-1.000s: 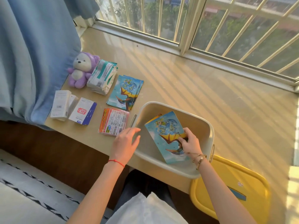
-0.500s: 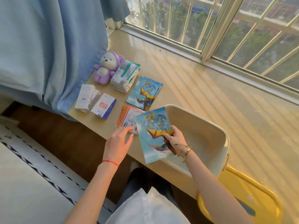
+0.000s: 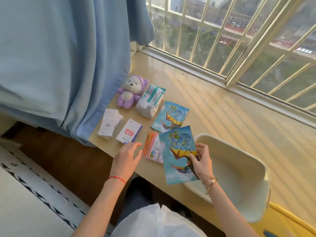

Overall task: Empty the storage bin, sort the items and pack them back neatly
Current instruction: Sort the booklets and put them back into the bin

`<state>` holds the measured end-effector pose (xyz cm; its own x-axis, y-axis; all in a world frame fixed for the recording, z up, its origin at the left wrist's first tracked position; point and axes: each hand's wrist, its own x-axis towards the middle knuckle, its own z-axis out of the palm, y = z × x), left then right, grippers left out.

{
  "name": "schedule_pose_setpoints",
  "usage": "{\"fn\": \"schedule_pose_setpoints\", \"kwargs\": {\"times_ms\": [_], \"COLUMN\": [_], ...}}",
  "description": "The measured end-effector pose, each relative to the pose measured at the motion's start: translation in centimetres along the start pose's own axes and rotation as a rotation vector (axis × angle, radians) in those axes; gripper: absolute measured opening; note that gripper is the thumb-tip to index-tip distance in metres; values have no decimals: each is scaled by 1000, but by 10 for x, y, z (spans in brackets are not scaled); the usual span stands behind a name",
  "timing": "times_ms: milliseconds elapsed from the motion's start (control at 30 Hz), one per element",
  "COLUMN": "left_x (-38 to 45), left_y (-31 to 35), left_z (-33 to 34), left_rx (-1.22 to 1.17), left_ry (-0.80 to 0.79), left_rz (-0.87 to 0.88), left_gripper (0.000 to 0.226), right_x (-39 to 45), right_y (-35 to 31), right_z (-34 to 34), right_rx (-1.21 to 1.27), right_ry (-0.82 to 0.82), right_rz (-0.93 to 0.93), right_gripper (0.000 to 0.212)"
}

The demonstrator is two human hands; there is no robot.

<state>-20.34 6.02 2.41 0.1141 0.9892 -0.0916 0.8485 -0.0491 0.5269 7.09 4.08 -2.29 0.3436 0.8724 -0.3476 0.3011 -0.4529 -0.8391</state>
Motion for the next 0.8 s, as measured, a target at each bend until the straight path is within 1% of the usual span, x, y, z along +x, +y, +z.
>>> {"fn": "schedule_pose_setpoints", "kwargs": {"times_ms": [67, 167, 300, 433, 633, 700, 800], "left_x": [22, 57, 98, 132, 166, 172, 174], "left_y": [-24, -57, -98, -130, -158, -158, -149], "left_z": [-13, -35, -53, -52, -22, -7, 17], "left_rx": [1, 0, 28, 64, 55, 23, -54], "left_ry": [-27, -56, -107, -143, -193, -203, -215], "left_rz": [24, 64, 137, 192, 210, 205, 194], "left_gripper": [27, 25, 24, 23, 25, 26, 28], "right_x": [11, 41, 92, 144, 198, 206, 208], "right_y": [-22, -49, -69, -67, -36, -22, -4], "right_z": [22, 61, 108, 139, 165, 169, 170], "right_rx": [118, 207, 229, 186, 106, 61, -19], "right_ry": [65, 193, 296, 374, 409, 390, 318], "right_rz": [37, 98, 199, 276, 360, 388, 425], "right_gripper": [41, 42, 42, 42, 45, 46, 51]}}
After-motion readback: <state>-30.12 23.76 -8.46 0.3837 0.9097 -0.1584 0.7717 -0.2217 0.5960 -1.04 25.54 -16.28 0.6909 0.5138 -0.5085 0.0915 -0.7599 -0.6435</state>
